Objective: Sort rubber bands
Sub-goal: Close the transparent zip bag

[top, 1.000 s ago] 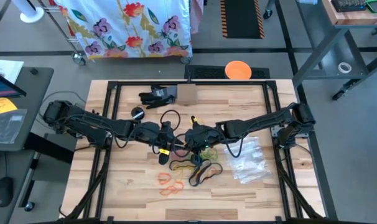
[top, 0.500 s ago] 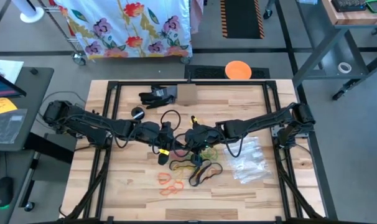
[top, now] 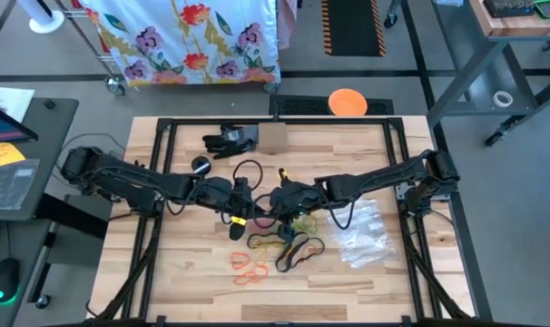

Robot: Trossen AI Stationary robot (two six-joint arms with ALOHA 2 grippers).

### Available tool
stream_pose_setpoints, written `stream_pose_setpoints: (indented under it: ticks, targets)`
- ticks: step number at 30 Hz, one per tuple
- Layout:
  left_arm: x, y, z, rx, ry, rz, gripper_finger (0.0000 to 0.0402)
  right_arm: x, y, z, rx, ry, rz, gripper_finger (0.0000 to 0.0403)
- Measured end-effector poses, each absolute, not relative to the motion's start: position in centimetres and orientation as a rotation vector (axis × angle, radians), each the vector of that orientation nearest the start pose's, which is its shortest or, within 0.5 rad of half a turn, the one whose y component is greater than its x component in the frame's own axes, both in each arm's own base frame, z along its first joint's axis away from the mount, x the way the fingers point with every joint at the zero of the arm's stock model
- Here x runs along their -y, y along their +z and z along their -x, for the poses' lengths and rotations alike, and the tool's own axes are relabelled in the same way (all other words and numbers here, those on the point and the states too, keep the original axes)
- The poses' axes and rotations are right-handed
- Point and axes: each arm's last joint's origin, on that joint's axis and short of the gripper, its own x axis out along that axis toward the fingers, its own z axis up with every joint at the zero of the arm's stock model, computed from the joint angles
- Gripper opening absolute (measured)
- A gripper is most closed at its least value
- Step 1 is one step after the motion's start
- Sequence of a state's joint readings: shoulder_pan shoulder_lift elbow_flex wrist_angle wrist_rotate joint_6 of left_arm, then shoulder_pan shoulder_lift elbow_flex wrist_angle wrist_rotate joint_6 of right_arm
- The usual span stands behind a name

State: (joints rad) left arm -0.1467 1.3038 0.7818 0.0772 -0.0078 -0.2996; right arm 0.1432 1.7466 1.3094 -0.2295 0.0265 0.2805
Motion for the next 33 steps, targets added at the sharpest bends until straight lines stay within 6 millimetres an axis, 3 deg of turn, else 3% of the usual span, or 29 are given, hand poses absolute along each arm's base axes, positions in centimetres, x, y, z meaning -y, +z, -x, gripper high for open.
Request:
stream_pose_setpoints:
  ticks: [10, 33]
  targets:
    - [4.02, 25.55, -26.61, -0.465, -0.068, 0.274, 0.0007, -5.5, 25.8, -38.77, -0.638, 0.026, -0.202, 0.0]
    - [4.3, 25.59, -26.55, -0.46, -0.067, 0.272, 0.0007, -5.59, 26.08, -39.03, -0.583, 0.067, -0.119, 0.0014]
